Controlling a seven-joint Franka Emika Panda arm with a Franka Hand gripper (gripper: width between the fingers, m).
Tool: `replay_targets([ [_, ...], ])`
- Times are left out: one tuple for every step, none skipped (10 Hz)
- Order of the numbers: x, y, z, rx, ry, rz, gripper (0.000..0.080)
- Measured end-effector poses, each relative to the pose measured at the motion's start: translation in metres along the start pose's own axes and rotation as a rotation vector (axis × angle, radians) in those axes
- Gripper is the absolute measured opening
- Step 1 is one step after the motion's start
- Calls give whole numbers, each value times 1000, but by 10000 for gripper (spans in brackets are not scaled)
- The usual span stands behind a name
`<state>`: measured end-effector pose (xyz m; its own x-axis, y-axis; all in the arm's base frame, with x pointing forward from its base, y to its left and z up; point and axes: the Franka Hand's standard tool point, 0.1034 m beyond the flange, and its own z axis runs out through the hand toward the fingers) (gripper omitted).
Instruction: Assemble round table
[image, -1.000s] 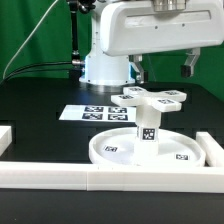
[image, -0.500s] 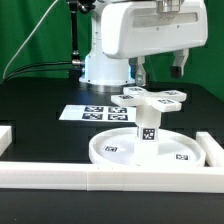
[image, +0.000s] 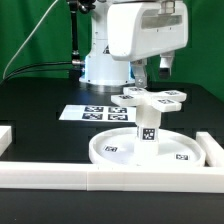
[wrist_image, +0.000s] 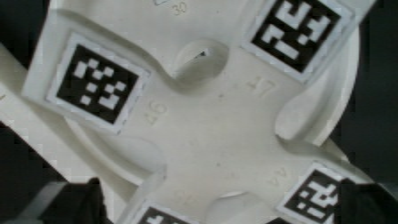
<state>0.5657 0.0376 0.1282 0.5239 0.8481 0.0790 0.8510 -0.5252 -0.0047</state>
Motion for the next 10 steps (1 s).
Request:
replay_targets([
  [0,2,2,-9,1,-63,649],
  [-1,4,4,-19,-1,-127,649],
  [-2,6,6,-25,-5,-206,649],
  [-3,7,7,-28,-6,-233,649],
  [-3,9,9,-37,-4,-223,649],
  [-3,12,10,-52,1,-220,649],
  [-4,14,12,-55,0,-218,649],
  [-5,13,15,-51,-3,-214,649],
  [-6,13,17,-47,-5,-206,649],
  [-6,12,18,-47,-5,-195,649],
])
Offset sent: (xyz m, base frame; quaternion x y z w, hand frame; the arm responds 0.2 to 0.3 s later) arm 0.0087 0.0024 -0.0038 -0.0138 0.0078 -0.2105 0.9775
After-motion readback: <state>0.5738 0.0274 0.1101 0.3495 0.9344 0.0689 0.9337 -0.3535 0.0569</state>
